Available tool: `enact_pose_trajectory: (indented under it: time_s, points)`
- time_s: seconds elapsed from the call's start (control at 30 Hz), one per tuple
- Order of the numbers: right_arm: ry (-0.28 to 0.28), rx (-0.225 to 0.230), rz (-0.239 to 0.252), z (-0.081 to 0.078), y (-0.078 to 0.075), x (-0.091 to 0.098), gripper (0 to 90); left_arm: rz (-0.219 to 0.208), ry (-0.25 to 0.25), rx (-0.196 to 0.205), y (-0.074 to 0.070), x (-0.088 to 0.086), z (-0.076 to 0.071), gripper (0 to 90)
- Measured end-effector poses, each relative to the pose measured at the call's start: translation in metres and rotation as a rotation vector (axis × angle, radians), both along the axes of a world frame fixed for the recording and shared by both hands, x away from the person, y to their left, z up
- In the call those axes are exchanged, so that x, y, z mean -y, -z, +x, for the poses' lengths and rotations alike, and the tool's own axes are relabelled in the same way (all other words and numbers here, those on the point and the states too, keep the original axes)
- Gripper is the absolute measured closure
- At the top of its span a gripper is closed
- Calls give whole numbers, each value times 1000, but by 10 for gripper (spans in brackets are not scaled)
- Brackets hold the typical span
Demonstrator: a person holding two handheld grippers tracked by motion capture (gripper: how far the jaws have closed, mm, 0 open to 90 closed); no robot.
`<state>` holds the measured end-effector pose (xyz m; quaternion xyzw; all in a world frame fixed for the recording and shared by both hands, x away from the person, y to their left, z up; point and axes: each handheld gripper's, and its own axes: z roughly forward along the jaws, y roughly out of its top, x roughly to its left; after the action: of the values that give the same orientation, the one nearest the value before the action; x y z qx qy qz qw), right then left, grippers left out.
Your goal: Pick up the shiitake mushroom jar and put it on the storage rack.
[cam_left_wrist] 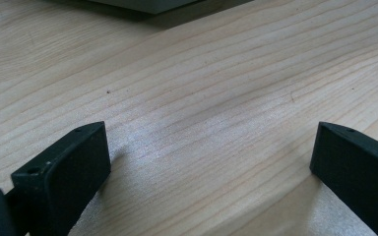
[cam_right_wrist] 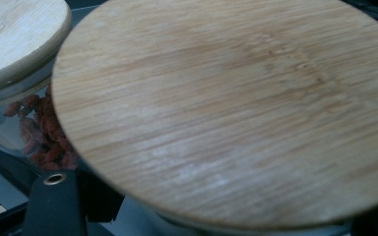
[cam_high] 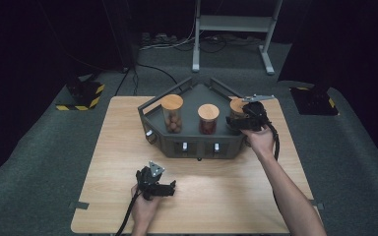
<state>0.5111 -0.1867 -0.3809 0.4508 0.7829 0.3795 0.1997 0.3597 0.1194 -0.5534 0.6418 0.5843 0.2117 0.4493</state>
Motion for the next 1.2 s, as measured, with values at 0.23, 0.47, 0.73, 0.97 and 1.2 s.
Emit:
enact_pose_trajectory:
  time_s: [0.23, 0.47, 0.73, 0.97, 1.2]
  points:
    - [-3, -2, -1, 1, 2, -2, 251, 0, 0, 0, 0, 0, 0, 18]
    - [-2, -6, 0, 3, 5, -3, 252, -4, -3, 1, 0, 0, 0, 18]
    - [-1, -11, -2, 5, 8, -3, 251, -2, -1, 1, 0, 0, 0, 18]
    - [-7, -14, 11, 6, 11, -2, 251, -1, 0, 0, 0, 0, 0, 18]
    - [-4, -19, 9, 7, 13, -2, 251, -1, -1, 0, 0, 0, 0, 18]
